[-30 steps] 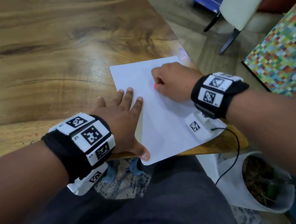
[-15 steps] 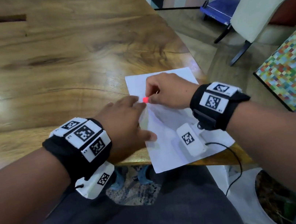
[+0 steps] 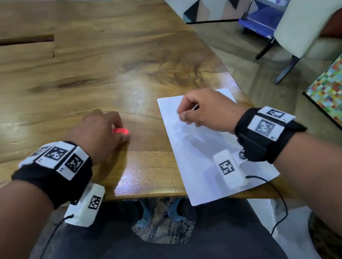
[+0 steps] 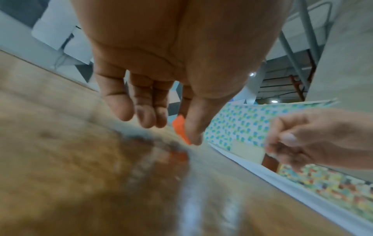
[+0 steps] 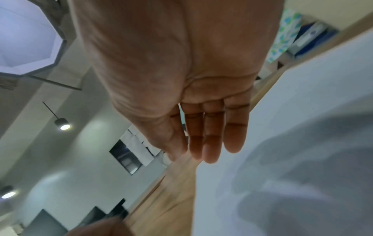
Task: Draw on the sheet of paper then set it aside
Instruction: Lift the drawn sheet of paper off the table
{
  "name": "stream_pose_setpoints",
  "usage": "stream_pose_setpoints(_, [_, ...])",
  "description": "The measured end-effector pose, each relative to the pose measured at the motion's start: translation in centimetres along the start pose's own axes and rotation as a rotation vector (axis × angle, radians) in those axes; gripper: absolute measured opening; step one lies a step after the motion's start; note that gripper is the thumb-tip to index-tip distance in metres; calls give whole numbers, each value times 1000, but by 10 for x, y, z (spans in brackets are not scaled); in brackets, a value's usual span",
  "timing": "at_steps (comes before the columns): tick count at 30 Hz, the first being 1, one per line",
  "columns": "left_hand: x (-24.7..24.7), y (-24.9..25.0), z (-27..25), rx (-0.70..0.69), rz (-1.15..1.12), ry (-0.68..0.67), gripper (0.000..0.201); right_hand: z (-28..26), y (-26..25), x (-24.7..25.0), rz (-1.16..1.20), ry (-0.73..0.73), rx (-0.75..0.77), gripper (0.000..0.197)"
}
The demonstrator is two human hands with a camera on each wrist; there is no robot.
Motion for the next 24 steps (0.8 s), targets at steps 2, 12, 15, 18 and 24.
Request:
stream_pose_setpoints(2, [0,-6,-1,58,77,-18,36,-13,33,23,-97,36,-81,3])
stream_pose_setpoints(12, [-30,102,15,-95,230,-145,45,-66,132,72,-290,78,-630,39])
stream_pose_setpoints(15, [-35,110,30,-97,161,-111,50,-65,136,65,-184,99,-637,44])
stream_pose_setpoints(18, [-39,109,38,-69,-6,-141,44,-65,140,65,-102,126,-631,34])
stream_pose_setpoints(24, [-34,97,47,-16,-427,-69,26,-68,154,68,100,186,-639,24])
Point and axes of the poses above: each hand's wrist, its own z-axis towards the middle knuckle, its own x-axis out of the back of the hand, y = z × x, the point moved 9 cm from there along z, towards the middle knuckle, and after that the axes turned 9 degrees about -y, right-handed, at the moved point
